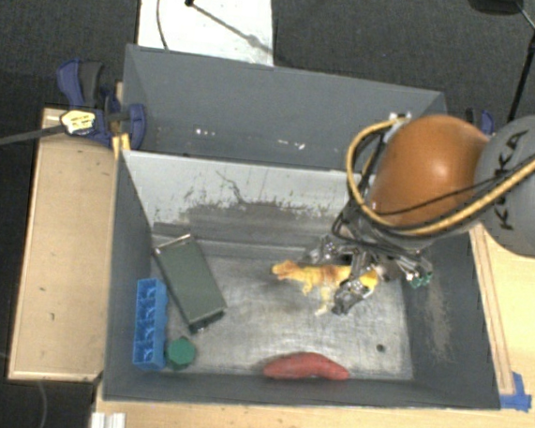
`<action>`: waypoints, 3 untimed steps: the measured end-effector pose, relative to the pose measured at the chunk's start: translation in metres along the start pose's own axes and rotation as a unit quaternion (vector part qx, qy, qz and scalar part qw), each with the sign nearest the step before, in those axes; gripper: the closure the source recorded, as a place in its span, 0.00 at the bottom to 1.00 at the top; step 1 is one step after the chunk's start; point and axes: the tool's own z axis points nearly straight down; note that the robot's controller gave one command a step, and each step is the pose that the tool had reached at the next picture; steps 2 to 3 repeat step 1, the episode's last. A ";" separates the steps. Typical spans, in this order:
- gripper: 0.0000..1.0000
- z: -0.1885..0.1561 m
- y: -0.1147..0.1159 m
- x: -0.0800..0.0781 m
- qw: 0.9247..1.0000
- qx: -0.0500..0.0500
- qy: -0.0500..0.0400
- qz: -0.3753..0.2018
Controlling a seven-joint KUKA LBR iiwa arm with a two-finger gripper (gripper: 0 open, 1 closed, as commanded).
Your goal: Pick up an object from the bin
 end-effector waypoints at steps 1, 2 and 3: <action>1.00 -0.074 0.002 -0.004 1.000 0.000 0.000 0.002; 1.00 -0.074 0.002 -0.004 1.000 0.000 0.000 0.002; 1.00 -0.074 0.002 -0.004 1.000 0.000 0.000 0.002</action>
Offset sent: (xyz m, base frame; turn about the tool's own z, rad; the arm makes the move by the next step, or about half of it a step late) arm 0.0000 0.0000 0.0000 0.0000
